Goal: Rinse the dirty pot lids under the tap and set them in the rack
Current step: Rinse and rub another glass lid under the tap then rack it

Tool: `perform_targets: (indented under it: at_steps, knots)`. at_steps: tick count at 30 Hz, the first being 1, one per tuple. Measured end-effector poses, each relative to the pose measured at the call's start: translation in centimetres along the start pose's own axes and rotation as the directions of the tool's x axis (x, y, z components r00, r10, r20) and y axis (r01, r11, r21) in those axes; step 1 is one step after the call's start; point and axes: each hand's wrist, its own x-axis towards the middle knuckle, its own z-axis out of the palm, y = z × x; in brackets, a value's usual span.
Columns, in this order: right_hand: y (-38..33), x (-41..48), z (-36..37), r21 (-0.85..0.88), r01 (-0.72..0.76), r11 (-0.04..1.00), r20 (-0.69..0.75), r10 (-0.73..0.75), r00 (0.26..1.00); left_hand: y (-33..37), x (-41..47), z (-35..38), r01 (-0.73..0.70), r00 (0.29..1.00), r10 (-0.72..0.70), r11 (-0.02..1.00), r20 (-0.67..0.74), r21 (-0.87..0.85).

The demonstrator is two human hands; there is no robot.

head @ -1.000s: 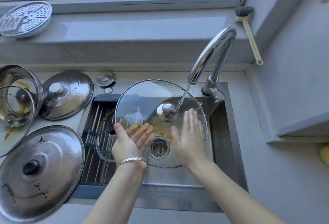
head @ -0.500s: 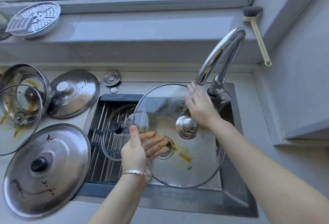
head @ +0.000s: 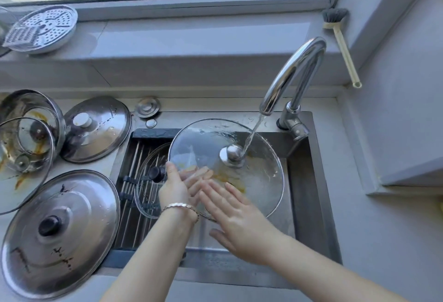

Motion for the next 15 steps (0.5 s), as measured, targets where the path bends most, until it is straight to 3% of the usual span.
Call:
perform_targets:
  at_steps: [2,5,10,13,15]
  knots:
    - [2.0,-2.2,-0.2,0.003,-0.057,0.998,0.07,0.057,0.996,0.2,0.1,0.0,0.01,1.0,-0.01,1.0,0.007,-0.021]
    - [4.6,-4.0,-1.2,0.075,-0.284,0.956,0.115,0.275,0.955,-0.3,-0.1,0.5,0.079,0.996,-0.078,0.996,0.032,-0.03]
    - [7.0,-5.5,-3.8,0.047,-0.27,0.962,-0.051,0.273,0.961,-0.7,-0.9,2.6,0.344,0.93,-0.341,0.939,0.137,0.002]
    - [8.7,-5.3,-6.1,0.13,-0.397,0.909,0.002,0.4,0.917,-0.4,-1.0,2.2,0.472,0.827,-0.538,0.823,0.163,0.317]
    - [9.6,-5.0,-7.2,0.115,-0.455,0.883,0.067,0.45,0.89,-0.2,-1.0,1.6,0.37,0.846,-0.526,0.699,0.088,0.611]
